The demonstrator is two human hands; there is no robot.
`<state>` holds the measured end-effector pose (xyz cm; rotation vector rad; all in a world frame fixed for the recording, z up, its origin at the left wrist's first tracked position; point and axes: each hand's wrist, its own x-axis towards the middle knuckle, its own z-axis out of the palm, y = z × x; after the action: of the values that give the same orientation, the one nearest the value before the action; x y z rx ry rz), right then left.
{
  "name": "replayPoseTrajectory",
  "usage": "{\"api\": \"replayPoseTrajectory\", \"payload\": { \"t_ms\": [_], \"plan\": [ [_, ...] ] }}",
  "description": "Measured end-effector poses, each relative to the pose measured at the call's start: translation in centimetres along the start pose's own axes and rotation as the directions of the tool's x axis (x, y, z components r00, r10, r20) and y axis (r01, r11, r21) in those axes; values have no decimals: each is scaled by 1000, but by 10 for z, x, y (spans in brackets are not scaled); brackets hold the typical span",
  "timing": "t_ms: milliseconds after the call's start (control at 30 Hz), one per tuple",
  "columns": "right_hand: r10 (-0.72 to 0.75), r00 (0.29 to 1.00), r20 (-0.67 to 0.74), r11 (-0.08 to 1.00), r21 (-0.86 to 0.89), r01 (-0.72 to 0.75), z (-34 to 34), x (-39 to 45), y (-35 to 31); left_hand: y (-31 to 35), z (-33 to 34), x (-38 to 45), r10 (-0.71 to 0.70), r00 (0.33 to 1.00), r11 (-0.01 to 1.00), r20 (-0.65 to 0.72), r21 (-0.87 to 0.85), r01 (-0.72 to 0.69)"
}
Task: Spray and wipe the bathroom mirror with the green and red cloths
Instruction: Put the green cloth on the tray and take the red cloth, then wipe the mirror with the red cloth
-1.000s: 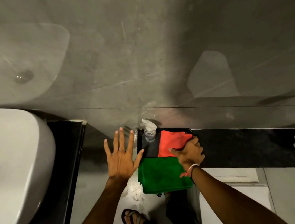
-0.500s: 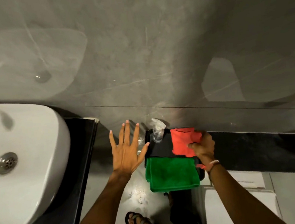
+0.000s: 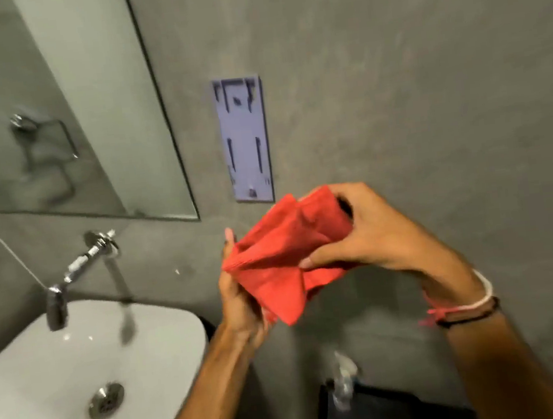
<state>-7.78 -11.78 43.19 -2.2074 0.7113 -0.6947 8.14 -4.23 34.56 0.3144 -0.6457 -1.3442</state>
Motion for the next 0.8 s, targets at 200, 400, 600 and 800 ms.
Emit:
{"api": "replayPoseTrajectory", "payload": {
  "t_ms": [200, 400, 600, 800],
  "plan": [
    [-433, 896, -96, 833, -423, 356, -7, 69, -123, 86, 68, -11, 295, 928, 932, -229, -143, -332],
    [-743, 557, -372, 564, -796, 220, -51, 120, -194, 196, 107, -3, 706, 639, 681, -306, 42, -731],
    [-788, 507, -349, 399, -917, -12, -87, 174, -241, 296, 195, 41, 961, 240, 115, 138, 588, -800],
    [-789, 519, -327, 294, -944, -149, -112, 223, -278, 384, 247, 134, 671, 229, -688, 705, 707, -160]
  ]
}}
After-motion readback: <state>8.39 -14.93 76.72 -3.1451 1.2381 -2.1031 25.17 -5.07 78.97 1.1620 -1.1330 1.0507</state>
